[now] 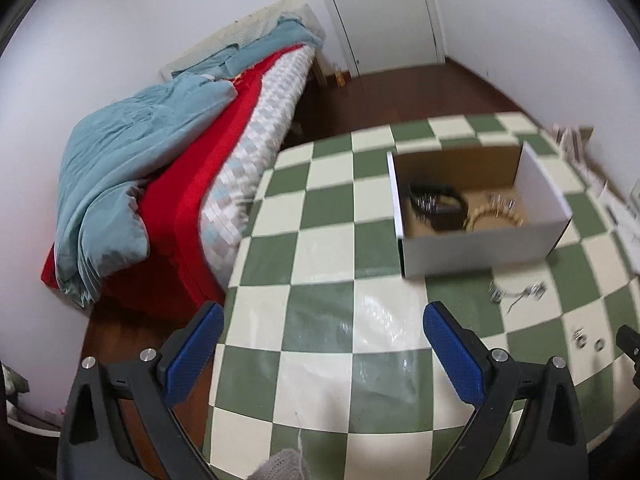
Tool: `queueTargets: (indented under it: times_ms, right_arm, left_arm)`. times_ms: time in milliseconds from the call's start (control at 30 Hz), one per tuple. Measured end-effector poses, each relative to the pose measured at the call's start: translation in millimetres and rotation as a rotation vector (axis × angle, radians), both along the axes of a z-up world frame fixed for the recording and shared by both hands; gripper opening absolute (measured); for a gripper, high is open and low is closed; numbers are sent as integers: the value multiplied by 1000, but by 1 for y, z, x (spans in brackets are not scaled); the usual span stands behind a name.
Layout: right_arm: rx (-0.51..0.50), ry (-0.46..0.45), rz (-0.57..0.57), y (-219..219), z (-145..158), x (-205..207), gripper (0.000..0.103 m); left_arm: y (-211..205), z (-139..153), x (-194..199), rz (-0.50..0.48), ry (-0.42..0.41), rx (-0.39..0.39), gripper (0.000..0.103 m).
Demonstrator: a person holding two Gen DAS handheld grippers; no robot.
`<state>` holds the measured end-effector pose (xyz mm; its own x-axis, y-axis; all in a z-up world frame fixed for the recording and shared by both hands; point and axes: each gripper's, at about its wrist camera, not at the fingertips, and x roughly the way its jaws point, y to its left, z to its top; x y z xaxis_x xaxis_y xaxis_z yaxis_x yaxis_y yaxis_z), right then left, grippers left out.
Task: Organize jewelry
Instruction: 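Grasp the small silver chain with the left gripper while the right gripper grasps a black ring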
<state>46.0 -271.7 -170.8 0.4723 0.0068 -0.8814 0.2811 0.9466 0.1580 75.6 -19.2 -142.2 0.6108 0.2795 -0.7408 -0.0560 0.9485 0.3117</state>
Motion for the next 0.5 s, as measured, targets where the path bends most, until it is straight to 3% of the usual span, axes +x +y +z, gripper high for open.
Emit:
queueTargets:
  times_ms: [33, 100, 233, 433, 500]
  right_arm:
    - [18, 5, -5, -3, -11, 0, 62]
    - [24, 23, -10, -7, -34, -2, 51]
    - [18, 49, -9, -8, -68, 0, 49]
    - [-80, 28, 41, 4, -79, 5, 44]
    - [-112, 24, 50, 8, -79, 7, 33]
  left_arm:
    - [-3, -7, 2, -4, 10, 17, 102]
    - [-9, -19, 6, -14, 30, 41, 102]
    - [-17, -33, 14, -32, 63, 57, 102]
    - [-31, -47, 24, -76, 108, 28, 102]
    - [-41, -52, 28, -118, 125, 14, 102]
